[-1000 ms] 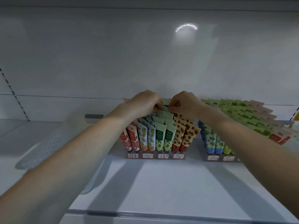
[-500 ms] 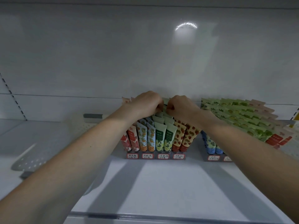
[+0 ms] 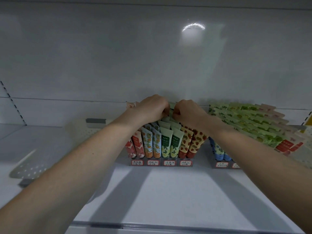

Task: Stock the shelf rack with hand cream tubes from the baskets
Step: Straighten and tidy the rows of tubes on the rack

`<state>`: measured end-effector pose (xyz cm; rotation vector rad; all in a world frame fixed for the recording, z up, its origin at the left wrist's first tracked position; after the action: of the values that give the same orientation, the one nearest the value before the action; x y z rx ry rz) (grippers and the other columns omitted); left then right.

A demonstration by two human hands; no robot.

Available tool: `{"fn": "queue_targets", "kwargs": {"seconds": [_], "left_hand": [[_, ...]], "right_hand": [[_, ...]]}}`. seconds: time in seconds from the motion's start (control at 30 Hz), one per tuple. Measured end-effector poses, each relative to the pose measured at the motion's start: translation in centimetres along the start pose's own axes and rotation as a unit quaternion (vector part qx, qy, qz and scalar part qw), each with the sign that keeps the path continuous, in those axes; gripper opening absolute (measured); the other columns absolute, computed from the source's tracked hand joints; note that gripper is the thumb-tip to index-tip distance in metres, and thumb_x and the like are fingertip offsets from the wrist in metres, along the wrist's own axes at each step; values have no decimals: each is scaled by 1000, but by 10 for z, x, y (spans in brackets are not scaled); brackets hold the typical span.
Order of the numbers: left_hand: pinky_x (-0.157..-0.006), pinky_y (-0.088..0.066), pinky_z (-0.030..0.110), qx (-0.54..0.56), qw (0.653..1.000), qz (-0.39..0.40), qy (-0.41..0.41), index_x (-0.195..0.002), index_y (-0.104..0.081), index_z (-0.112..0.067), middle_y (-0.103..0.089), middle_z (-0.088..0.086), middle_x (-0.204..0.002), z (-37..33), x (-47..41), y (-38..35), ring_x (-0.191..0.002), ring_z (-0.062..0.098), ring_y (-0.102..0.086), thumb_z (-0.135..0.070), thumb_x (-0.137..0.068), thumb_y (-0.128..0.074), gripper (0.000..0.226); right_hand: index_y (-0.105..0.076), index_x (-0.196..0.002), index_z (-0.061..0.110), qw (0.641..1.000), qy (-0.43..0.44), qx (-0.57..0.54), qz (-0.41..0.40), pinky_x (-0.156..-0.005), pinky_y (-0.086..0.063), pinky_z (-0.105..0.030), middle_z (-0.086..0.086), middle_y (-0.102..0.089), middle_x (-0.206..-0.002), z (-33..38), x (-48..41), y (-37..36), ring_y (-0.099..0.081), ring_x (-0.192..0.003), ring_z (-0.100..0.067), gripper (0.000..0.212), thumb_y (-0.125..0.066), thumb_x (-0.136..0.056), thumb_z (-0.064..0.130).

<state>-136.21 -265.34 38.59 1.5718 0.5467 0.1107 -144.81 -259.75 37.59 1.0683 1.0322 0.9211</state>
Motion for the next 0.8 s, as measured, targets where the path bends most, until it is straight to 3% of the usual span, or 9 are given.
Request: {"fn": "queue_targets", "kwargs": {"seconds": [0.1, 0.23, 0.33, 0.43, 0.53, 0.6, 0.7, 0.8], "left_hand": [[-78, -45, 31, 5, 1000, 3, 0, -105, -69, -6, -66, 13, -108, 0, 0, 1, -96, 28, -61, -4, -91, -52, 23], [-84, -48, 36, 20, 1000, -1, -6, -104, -70, -5, -66, 13, -106, 0, 3, 5, -96, 28, -61, -4, -91, -52, 22], [-83, -44, 28, 37, 998, -47, 2, -106, -69, -4, -66, 12, -108, 7, 4, 19, -98, 25, -60, -5, -92, -53, 22], [-80, -40, 23, 45, 995, -89, 14, -106, -68, -2, -65, 13, -107, 16, 2, 32, -98, 24, -59, -5, -92, -54, 21], [-84, -42, 26, 39, 997, -72, 6, -107, -68, -2, -66, 13, -110, 16, -3, 29, -100, 26, -60, -5, -91, -55, 21], [-89, -44, 30, 28, 999, -46, 3, -110, -68, -4, -65, 13, -115, 14, -6, 21, -104, 26, -60, -6, -91, -57, 23], [-92, -45, 35, 16, 1000, -19, -3, -110, -69, -6, -65, 12, -117, 12, -12, 11, -106, 27, -60, -6, -90, -58, 23], [-89, -46, 34, 8, 1000, -5, -5, -108, -70, -8, -66, 11, -115, 11, -15, 7, -103, 26, -60, -7, -89, -60, 22]], "right_hand": [[-38, -58, 12, 1000, -3, -13, 2, -44, -24, -24, -2, -38, -60, -1, 0, 0, -46, -67, -24, 35, -48, -91, 12], [-57, -71, 4, 999, 4, -40, 11, -47, -30, -21, -6, -52, -68, -3, 0, 2, -50, -70, -23, 20, -51, -88, 14], [-67, -86, -3, 997, 20, -73, -7, -63, -46, -30, -17, -66, -88, -6, -1, 10, -60, -79, -27, 21, -54, -88, 13], [-67, -95, -5, 993, 14, -100, -54, -70, -48, -28, -16, -67, -98, -12, -3, 27, -61, -88, -24, 24, -55, -90, 15], [-68, -96, -4, 992, 9, -110, -58, -78, -48, -31, -15, -66, -101, -13, -9, 32, -61, -93, -23, 24, -56, -89, 16], [-67, -97, -6, 995, 5, -96, -31, -75, -48, -31, -18, -66, -102, -11, -12, 26, -61, -89, -24, 30, -57, -89, 21], [-65, -94, -12, 997, 9, -82, 0, -55, -37, -25, -26, -65, -98, -9, -17, 15, -53, -73, -22, 35, -58, -89, 22], [-67, -93, -9, 997, 15, -76, 12, -51, -33, -21, -23, -66, -96, -10, -20, 9, -52, -73, -19, 30, -57, -89, 19]]}}
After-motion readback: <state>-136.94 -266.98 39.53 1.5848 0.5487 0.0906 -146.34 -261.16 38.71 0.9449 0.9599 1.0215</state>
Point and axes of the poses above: each hand's wrist, its own x-axis away from the middle knuckle, its own y-axis out of the back of the hand, z = x × y, the point moved 5 cm from there along -x, towards the middle knuckle
